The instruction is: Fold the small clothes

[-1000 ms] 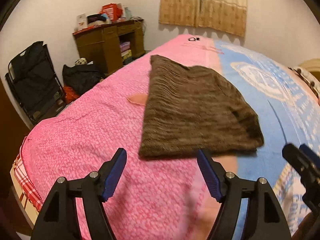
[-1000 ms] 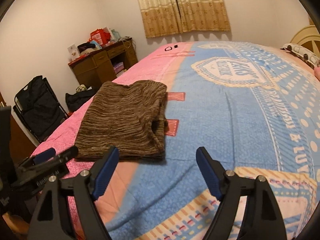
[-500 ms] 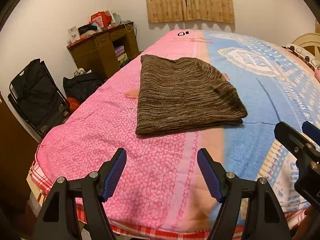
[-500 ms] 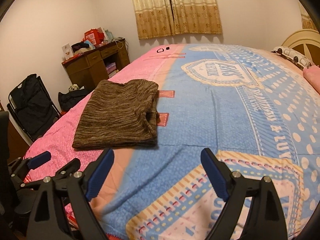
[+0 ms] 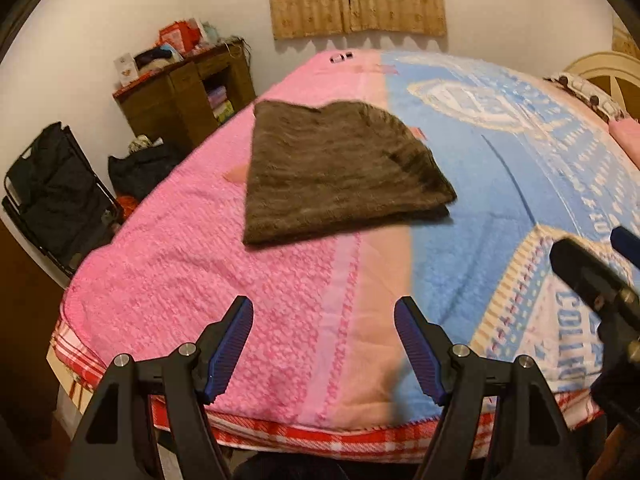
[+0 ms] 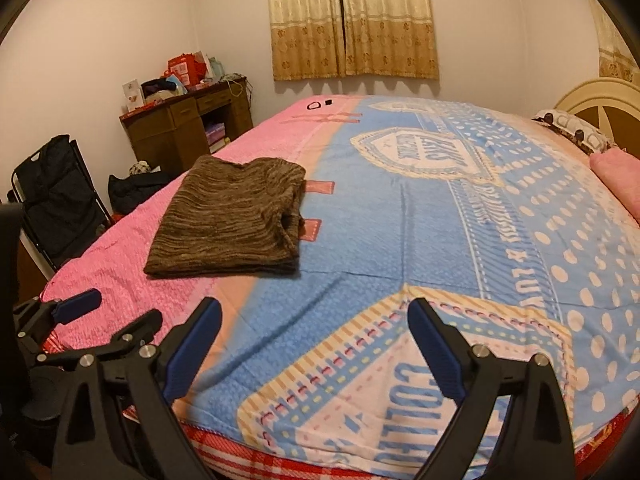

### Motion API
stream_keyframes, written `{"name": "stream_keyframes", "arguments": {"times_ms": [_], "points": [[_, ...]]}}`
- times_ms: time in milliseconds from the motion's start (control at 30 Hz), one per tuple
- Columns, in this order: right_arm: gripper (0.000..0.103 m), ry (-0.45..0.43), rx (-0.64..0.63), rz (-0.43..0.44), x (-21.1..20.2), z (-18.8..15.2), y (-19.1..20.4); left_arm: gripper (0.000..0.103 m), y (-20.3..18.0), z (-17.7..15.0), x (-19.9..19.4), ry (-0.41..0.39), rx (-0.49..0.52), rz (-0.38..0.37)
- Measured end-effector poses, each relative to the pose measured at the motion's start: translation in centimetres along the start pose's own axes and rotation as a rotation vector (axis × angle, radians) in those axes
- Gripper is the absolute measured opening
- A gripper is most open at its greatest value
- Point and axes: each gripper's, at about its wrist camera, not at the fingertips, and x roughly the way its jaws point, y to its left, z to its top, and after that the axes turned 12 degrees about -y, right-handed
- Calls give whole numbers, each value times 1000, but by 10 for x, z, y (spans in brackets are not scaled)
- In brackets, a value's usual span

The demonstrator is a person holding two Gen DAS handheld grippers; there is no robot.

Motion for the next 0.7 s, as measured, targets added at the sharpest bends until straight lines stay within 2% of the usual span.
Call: {"name": "stream_keyframes", "arguments": {"times_ms": [100,333,700], "points": [[97,0,9,-7,-1,-1,-4,74,-5,-3,1,20,-2,-27],[97,-35,26,-20,-9,4,-8,74,-4,3,-12,-41,0,-17],[98,-63,42,-25,-13,8,-12,74,0,7,-16,-60,-24,-23]]}}
